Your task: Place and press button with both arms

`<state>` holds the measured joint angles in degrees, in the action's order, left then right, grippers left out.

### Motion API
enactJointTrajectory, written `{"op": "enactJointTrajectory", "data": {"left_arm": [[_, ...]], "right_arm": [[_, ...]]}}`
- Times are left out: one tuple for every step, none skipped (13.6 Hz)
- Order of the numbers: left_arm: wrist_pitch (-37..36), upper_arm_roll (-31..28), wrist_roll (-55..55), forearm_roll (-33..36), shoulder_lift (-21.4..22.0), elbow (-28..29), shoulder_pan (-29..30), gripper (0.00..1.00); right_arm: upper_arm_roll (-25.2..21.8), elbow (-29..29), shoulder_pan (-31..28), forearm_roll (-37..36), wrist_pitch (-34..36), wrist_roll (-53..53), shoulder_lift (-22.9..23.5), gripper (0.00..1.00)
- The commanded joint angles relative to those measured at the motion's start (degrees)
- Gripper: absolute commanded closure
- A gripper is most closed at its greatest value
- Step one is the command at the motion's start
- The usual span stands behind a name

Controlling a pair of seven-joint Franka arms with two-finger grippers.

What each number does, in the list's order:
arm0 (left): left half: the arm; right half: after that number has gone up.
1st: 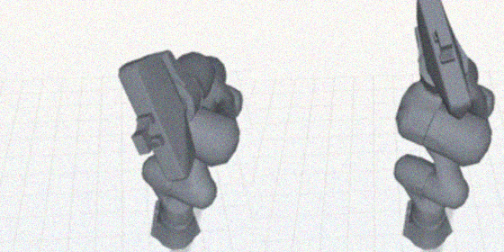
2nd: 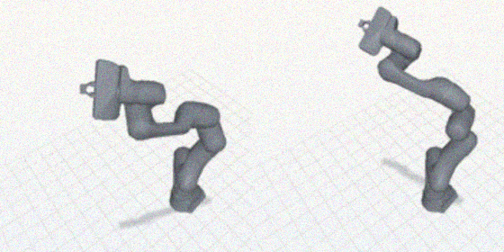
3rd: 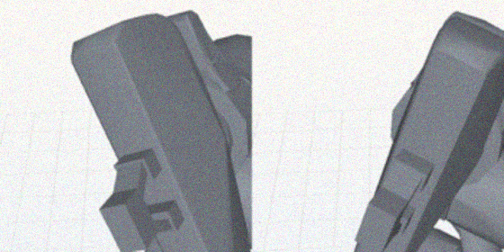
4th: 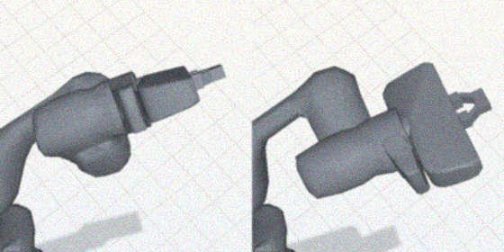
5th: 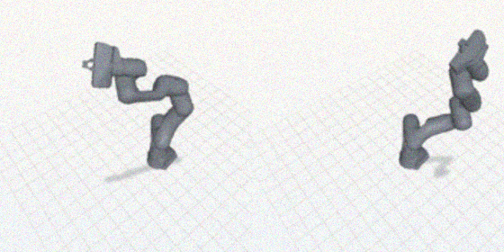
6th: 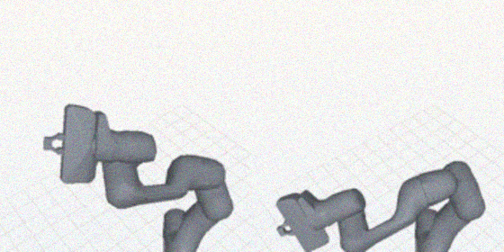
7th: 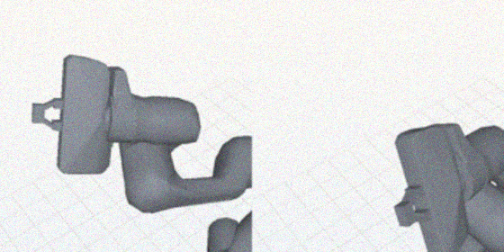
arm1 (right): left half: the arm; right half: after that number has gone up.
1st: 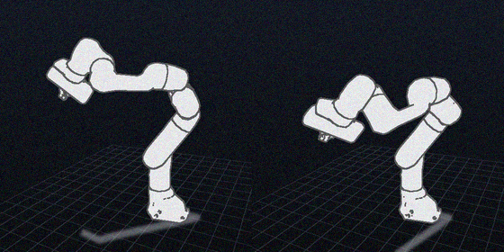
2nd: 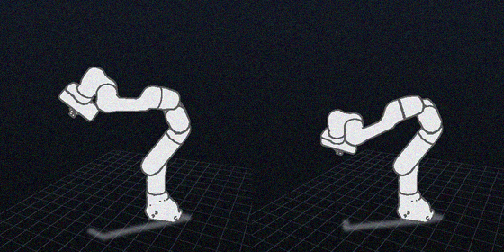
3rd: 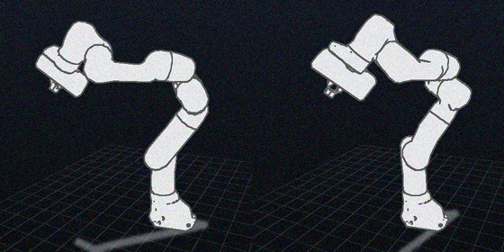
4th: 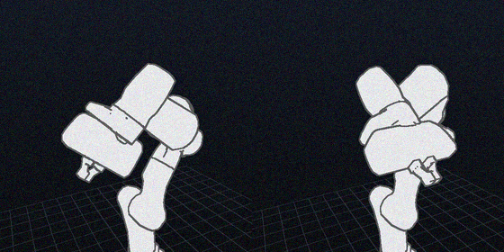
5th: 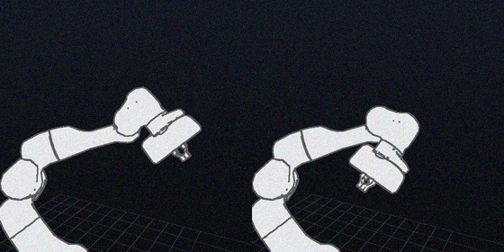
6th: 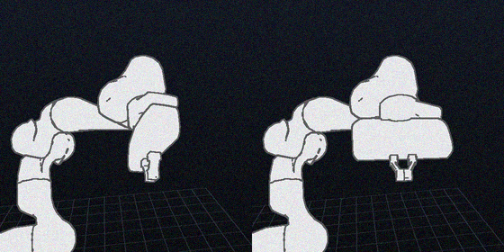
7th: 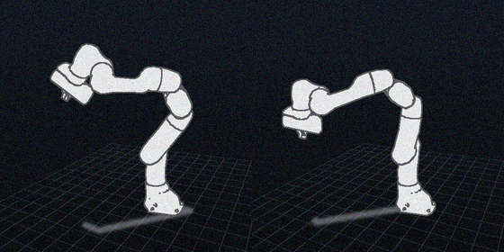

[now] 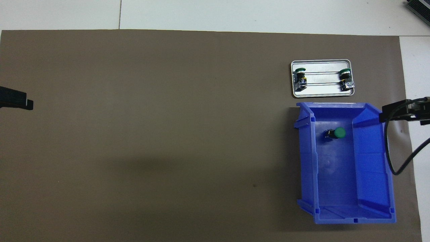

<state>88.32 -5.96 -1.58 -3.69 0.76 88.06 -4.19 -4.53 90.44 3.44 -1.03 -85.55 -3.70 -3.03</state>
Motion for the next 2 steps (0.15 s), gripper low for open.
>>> {"op": "enactJointTrajectory", "data": {"left_arm": [[1.15,-0.19,0.09,-0.09,1.61,2.03,-0.12,0.01],[1.15,-0.10,0.09,-0.09,1.61,2.03,-0.12,0.01]], "right_arm": [[0.40,1.58,-0.18,-0.46,0.21,0.62,-1.63,0.00],[0.40,1.58,-0.18,-0.46,0.21,0.71,-1.63,0.00]]}}
